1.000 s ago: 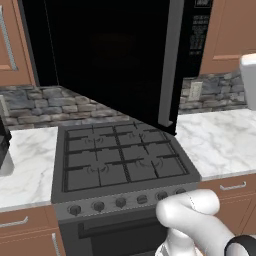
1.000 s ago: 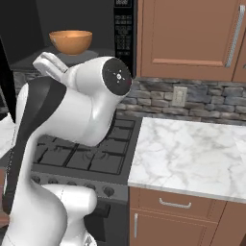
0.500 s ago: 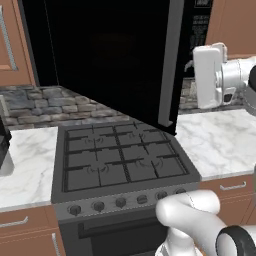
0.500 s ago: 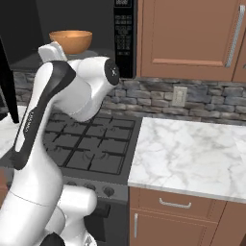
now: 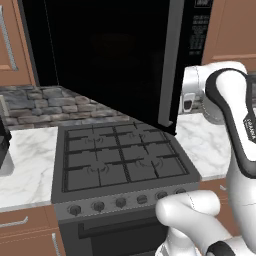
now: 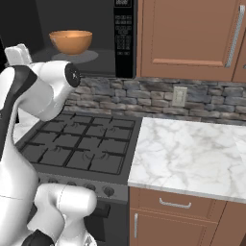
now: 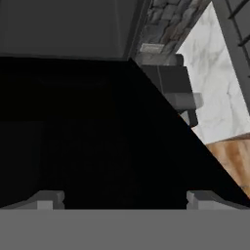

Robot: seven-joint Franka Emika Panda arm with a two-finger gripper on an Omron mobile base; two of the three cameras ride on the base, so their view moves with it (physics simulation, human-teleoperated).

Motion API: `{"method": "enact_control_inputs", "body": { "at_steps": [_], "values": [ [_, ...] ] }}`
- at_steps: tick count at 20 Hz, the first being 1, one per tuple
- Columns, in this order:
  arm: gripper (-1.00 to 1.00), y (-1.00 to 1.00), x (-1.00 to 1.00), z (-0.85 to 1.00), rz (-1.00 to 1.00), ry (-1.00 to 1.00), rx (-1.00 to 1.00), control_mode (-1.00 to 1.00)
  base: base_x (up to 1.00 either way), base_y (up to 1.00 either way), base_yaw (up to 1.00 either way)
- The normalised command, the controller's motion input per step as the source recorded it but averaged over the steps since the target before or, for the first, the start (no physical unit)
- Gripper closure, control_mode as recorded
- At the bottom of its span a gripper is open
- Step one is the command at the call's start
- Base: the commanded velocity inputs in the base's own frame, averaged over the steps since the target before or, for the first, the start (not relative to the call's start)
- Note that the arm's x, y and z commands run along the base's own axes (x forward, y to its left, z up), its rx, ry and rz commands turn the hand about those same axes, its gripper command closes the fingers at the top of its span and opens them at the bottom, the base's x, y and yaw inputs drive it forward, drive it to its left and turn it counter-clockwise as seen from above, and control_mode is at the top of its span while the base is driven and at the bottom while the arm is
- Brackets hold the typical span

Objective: The microwave is finished heating the shrimp and eggplant. Take the bowl containing the food and place it on the dining counter.

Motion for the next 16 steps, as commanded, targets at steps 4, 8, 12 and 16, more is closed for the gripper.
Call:
{"method": "enact_control_inputs", "body": {
  "at_steps": [4,8,12,16],
  "values": [
    [-1.0,1.0,-0.59,0.0,0.13,0.1,0.0,-1.0,0.0,0.0,0.0],
    [-1.0,1.0,-0.47,0.0,0.1,0.09,0.0,-1.0,0.0,0.0,0.0],
    [-1.0,1.0,-0.25,0.0,0.03,0.07,-0.02,-1.0,0.0,0.0,0.0],
    [-1.0,1.0,0.0,-0.08,-0.05,0.05,-0.16,-1.0,0.0,0.0,0.0]
  ]
}}
